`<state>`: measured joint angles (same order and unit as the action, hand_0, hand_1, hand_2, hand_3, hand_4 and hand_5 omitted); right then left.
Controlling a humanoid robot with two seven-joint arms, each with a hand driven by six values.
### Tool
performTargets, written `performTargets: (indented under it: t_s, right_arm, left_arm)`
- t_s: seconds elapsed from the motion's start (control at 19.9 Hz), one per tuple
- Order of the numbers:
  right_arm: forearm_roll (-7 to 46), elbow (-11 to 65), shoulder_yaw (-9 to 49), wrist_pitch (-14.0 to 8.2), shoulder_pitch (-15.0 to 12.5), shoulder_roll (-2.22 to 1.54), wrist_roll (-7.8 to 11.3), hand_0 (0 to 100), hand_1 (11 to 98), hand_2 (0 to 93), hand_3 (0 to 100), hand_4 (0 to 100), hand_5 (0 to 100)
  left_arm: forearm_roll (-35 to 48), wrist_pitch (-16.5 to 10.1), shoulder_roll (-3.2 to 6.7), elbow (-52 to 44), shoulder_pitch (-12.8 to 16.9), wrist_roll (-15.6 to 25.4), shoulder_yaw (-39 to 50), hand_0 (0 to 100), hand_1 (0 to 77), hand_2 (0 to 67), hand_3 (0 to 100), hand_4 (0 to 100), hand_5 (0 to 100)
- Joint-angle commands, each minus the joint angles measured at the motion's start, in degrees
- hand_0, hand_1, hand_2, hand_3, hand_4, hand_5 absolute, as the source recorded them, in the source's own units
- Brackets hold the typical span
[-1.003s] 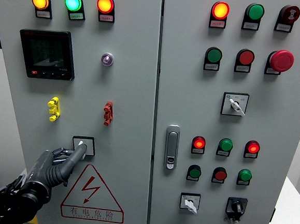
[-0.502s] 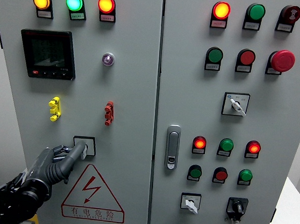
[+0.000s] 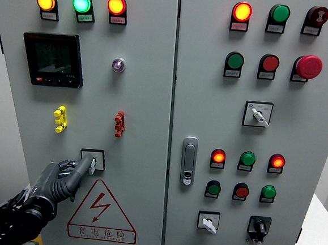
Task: Turn on light switch 1
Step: 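Twist the rotary switch knob with the left hand fingers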
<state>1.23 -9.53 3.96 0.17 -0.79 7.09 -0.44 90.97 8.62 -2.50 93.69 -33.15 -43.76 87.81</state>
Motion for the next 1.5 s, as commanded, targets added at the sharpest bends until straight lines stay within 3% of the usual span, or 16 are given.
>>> performTargets:
  t_s: [0.0, 0.3, 0.95, 1.45]
  right_arm:
    - [0.00, 0.04, 0.00, 0.00, 0.00, 0.03, 0.00, 0, 19.6, 0.0, 19, 19, 11]
    - [0.00, -0.05, 0.00, 0.00, 0.00, 0.03, 0.00, 0, 19.6, 0.0, 19, 19, 11]
    - [0.00, 0.04, 0.00, 0.00, 0.00, 0.03, 0.00, 0, 19.6, 0.0, 19, 19, 11]
    - [0.00, 0.04, 0.00, 0.00, 0.00, -0.06, 0.00, 0, 19.6, 0.0, 19, 19, 11]
  left_arm:
    - [0.00, -0.09, 0.04, -0.09, 0.02, -0.01, -0.01, 47, 45.3, 53.0, 98, 100, 93]
    - [0.00, -0.09, 0.12, -0.44, -0.07, -0.01, -0.27, 43, 48.4, 52.9, 98, 100, 93]
    - [0.00, 0.08, 0.21, -0.53, -0.60, -0.10, -0.18, 42, 43.2, 52.7, 98, 100, 93]
    - [0.00, 0.00, 0.21, -0.88, -0.69, -0.10, -0.27, 56, 42.9, 52.8, 98, 100, 94]
